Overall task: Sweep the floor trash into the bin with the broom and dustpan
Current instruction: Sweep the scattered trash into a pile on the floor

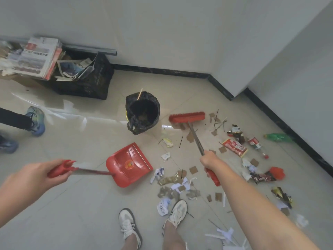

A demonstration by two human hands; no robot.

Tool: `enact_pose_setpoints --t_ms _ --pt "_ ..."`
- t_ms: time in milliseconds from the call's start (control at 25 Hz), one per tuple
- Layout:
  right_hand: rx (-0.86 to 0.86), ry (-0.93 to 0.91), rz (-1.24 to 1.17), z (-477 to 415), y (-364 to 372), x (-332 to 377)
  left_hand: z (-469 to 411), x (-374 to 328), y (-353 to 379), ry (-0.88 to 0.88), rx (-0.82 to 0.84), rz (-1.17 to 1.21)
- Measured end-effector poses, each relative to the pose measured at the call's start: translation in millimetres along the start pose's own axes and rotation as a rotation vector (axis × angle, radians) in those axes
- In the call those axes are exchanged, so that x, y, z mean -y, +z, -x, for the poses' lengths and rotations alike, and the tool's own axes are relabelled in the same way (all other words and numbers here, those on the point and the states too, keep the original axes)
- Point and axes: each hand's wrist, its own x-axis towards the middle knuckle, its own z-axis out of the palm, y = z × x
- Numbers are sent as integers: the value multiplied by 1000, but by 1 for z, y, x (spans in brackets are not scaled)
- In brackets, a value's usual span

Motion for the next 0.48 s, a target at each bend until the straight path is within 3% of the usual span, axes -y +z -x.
enact_pose_setpoints --t_ms 320,480 --pt "70 48 29 125 143 -44 16 -30 -15 189 97 -391" --pt "84 120 10 195 231 -79 31 -16 -19 264 159 -394"
